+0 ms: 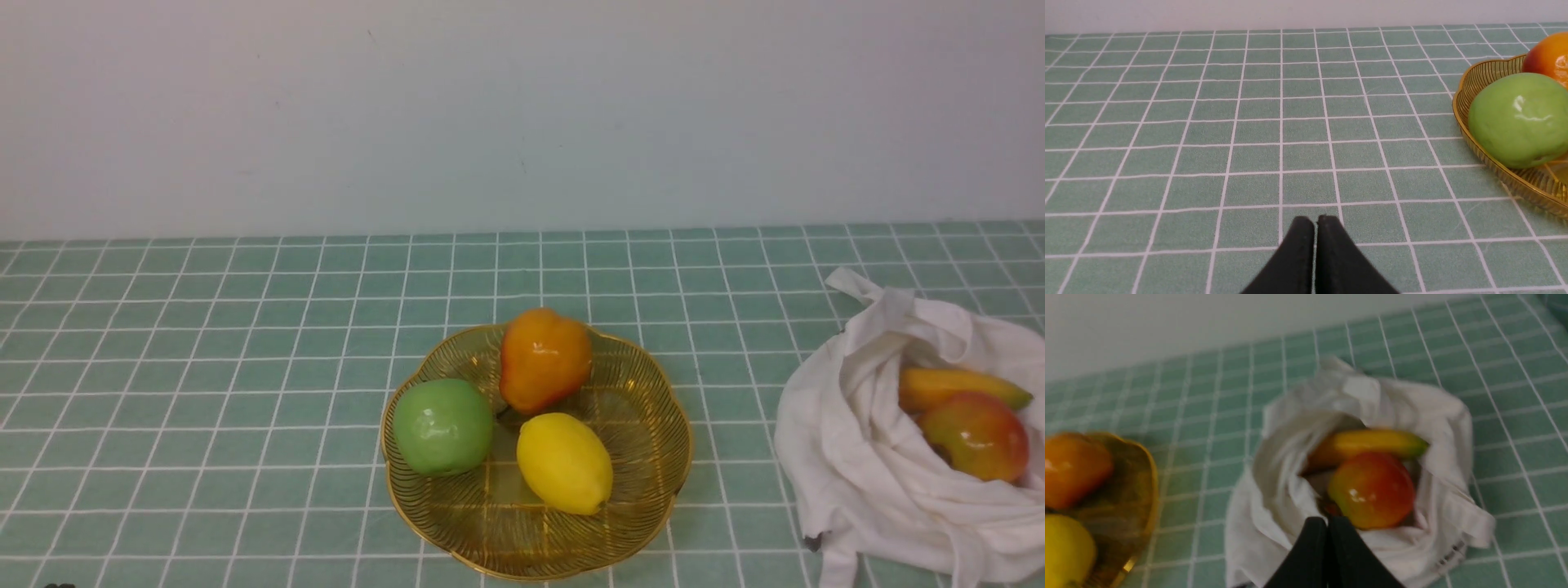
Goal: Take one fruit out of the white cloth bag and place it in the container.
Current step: 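Reach into the cloth bag and grasp a fruit with the right gripper, then move the held fruit onto the glass plate with the right gripper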
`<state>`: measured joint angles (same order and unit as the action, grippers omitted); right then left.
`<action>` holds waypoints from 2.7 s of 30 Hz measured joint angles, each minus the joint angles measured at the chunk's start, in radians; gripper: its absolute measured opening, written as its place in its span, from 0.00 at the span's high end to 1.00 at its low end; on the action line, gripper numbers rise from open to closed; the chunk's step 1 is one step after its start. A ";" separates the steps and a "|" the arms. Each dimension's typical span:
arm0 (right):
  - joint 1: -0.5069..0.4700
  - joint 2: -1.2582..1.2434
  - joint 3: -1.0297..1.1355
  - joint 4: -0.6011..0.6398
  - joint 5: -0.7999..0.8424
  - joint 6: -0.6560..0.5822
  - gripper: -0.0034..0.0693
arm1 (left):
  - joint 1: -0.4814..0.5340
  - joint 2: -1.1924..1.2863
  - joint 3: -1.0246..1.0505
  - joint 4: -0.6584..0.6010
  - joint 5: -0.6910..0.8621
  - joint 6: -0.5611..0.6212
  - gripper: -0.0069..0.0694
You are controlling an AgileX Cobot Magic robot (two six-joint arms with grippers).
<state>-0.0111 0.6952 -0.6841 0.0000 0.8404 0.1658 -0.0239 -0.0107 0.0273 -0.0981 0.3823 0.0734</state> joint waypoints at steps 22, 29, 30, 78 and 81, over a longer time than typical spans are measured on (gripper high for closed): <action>0.006 0.764 -0.312 -0.067 0.018 0.032 0.03 | 0.000 0.000 0.000 0.000 0.000 0.000 0.92; 0.007 0.922 -0.345 -0.127 -0.002 0.067 0.00 | 0.000 0.000 0.000 0.000 0.000 0.000 0.92; 0.007 0.943 -0.344 -0.138 -0.004 0.072 0.00 | 0.000 0.000 0.000 0.000 0.000 0.000 0.92; 0.654 0.995 -0.536 0.270 -0.166 -0.144 0.12 | 0.000 0.000 0.000 0.000 0.000 0.000 0.92; 0.691 1.068 -0.568 0.272 -0.186 -0.144 0.12 | 0.000 0.000 0.000 0.000 0.000 0.000 0.92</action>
<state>0.6802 1.7630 -1.2524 0.2722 0.6546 0.0223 -0.0239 -0.0107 0.0273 -0.0981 0.3823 0.0734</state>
